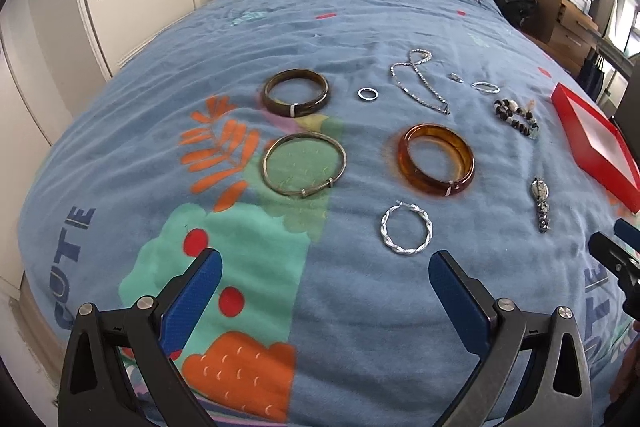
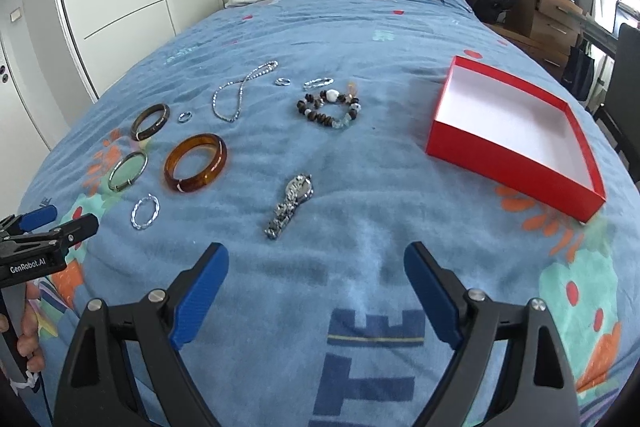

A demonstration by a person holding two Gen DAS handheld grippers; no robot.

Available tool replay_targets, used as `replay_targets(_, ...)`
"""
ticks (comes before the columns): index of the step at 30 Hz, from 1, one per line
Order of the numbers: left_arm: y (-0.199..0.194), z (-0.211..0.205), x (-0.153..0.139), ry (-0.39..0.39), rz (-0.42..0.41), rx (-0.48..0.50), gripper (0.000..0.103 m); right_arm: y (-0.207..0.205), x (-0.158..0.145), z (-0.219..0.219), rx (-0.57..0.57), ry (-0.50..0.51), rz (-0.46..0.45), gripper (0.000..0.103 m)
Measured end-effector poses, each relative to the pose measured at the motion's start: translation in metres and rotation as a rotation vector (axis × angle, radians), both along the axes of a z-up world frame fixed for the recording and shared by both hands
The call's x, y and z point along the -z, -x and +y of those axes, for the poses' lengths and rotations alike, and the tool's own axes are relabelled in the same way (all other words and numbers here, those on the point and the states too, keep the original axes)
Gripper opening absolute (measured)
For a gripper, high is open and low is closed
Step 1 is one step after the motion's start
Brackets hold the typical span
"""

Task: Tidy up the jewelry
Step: 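Grasp the twisted silver hoop with the left tool while the right tool grasps the silver watch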

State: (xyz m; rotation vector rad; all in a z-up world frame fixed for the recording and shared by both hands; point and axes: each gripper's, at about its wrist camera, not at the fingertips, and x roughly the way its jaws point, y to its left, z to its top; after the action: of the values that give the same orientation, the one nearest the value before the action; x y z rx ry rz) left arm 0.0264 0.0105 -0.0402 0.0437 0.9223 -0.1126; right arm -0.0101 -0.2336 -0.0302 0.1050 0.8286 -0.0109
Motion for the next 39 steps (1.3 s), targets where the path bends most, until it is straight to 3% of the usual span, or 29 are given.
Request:
replay_targets(2, -0.004, -0.003, 0.001, 0.012, 0.007, 0.014, 0.098, -0.005, 0.002, -0.001, -0.01, -0.013, 0.0, 0.085)
replay_targets(7, -0.015, -0.015, 0.009, 0.03, 0.035, 0.063, 0.086, -0.023, 0.01, -0.005, -0.044, -0.074, 0.023, 0.058)
replay_targets(17, -0.036, -0.031, 0.031, 0.054, 0.098, 0.104, 0.074, -0.063, 0.027, -0.005, -0.086, -0.132, 0.057, 0.05)
replay_targets(23, -0.041, -0.041, 0.038, 0.031, 0.114, 0.13, 0.071, -0.079, 0.037, -0.003, -0.106, -0.135, 0.081, 0.049)
replay_targets(29, -0.043, -0.046, 0.043, 0.01, 0.121, 0.143, 0.064, -0.087, 0.043, -0.006, -0.107, -0.128, 0.098, 0.036)
replay_targets(32, -0.041, -0.047, 0.043, 0.009, 0.116, 0.149, 0.053, -0.085, 0.044, -0.01, -0.105, -0.132, 0.1, 0.026)
replay_targets(34, -0.041, -0.05, 0.043, 0.007, 0.113, 0.16, 0.038, -0.084, 0.045, -0.01, -0.114, -0.135, 0.102, 0.023)
replay_targets(39, -0.038, -0.051, 0.039, 0.022, 0.105, 0.17, 0.038, -0.081, 0.042, -0.01, -0.132, -0.131, 0.098, 0.023)
